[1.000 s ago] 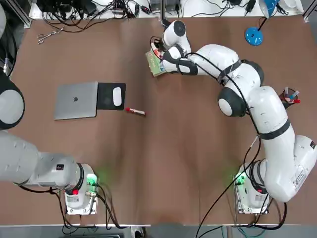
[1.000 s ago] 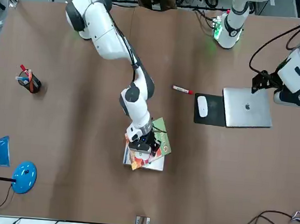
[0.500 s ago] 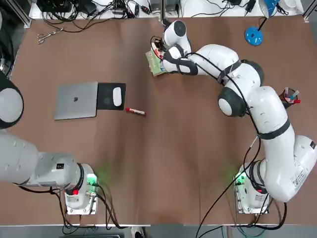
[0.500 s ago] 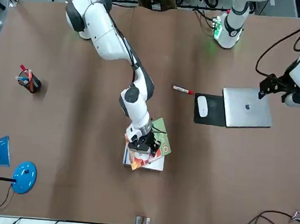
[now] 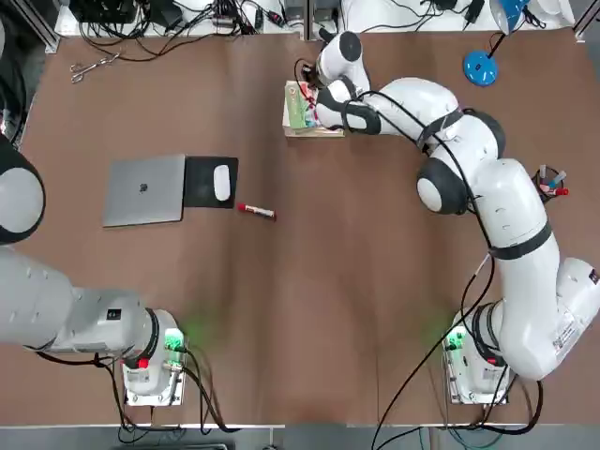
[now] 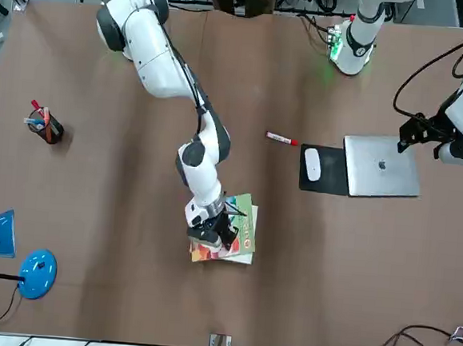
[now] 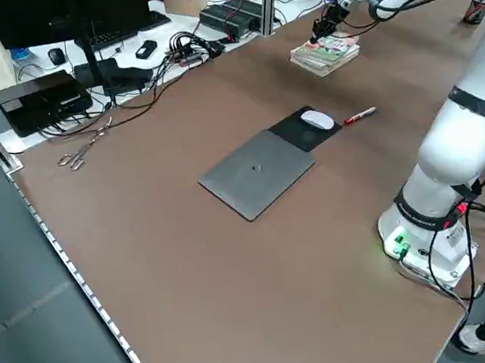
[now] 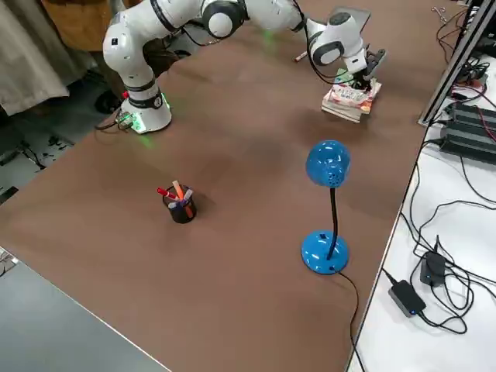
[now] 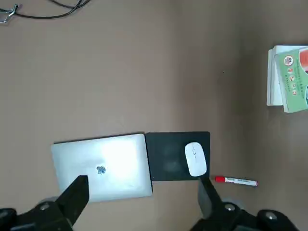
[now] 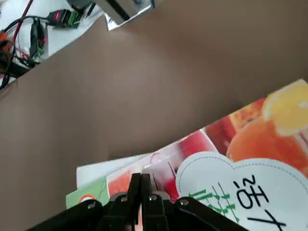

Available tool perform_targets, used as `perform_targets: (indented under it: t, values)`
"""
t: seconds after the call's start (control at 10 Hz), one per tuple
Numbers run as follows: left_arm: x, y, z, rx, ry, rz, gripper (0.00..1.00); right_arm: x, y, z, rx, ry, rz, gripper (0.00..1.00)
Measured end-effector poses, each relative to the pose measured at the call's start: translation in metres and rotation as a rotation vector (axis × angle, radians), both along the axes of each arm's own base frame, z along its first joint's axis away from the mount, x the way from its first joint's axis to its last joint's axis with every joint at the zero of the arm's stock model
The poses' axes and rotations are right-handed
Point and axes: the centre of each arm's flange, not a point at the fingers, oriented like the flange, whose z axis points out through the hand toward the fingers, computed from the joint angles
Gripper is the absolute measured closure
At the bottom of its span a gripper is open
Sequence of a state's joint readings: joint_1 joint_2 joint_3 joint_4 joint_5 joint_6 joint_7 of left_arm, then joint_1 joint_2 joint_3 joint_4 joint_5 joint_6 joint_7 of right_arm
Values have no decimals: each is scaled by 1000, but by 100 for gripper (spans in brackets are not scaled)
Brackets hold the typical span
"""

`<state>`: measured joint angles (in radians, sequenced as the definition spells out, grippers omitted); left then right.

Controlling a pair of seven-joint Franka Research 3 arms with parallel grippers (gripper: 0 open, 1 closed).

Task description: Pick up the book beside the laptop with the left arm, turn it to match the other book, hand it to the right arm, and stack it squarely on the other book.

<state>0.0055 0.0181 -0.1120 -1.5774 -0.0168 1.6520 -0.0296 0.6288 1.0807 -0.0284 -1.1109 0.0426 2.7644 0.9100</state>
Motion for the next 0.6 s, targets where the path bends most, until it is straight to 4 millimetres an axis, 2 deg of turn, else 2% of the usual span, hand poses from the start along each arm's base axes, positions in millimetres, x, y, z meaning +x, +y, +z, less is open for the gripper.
perform_targets:
  t: [0.6]
  values:
    - [4, -3, 0, -2, -4, -5, 0, 3, -5, -1, 49, 23, -89, 96]
